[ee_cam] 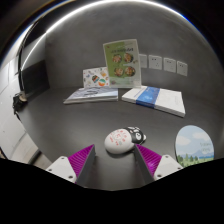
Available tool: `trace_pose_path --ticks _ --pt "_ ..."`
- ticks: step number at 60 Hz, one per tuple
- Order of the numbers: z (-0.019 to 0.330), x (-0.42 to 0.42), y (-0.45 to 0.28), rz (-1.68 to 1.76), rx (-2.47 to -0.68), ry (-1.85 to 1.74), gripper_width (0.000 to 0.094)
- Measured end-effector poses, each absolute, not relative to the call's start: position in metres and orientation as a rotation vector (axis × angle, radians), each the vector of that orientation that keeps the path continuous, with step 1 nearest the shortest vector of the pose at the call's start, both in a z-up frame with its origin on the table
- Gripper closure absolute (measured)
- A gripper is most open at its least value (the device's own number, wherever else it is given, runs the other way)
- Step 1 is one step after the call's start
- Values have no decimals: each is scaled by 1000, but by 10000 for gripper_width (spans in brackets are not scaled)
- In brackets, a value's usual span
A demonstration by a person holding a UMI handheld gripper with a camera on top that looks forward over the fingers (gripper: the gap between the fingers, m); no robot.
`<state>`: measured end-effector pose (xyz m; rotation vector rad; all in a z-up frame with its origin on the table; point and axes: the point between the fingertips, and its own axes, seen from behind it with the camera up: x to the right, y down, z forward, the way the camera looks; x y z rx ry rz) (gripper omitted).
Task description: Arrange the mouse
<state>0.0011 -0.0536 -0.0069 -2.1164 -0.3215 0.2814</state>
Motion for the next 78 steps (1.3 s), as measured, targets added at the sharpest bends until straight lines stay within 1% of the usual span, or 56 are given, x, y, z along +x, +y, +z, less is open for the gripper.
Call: trace_pose_path --ticks 15,19,21,22,25,28,29,34,38,42,47,48,51,55,57,61,62,66,71,73,78 --pt "-13 -15 6 135 -2171 -194 113" --pt "-13 -17 14 111 -2176 -158 127" --pt "-12 -18 14 106 -2179 -138 149" --pt "-13 -18 14 104 -2180 -134 101" --pt "-13 -20 15 105 -2175 -141 395" --pt "-13 -20 16 111 -2171 -108 399" --pt "-13 -19 16 103 -2169 -111 427" --pt "-10 -21 13 88 -2171 -138 474" --pt "10 -23 10 106 -2128 -194 472" --pt "45 2 12 84 -2062 -197 474" --pt "98 63 12 45 -1968 -156 467" --pt "107 80 12 31 -1948 -144 496" --pt "123 130 9 -17 -1910 -111 497" --pt "119 191 6 -69 -1915 -76 507" --pt "109 216 3 -80 -1930 -56 508" --pt "73 249 -3 -70 -1995 -38 508" --pt "57 252 1 -59 -2000 -39 508" --pt "28 265 -1 -4 -2062 -44 507" --pt "-3 271 0 28 -2096 -56 506" --pt "-10 272 -1 49 -2107 -59 502" --pt "-10 271 1 98 -2095 -73 505"
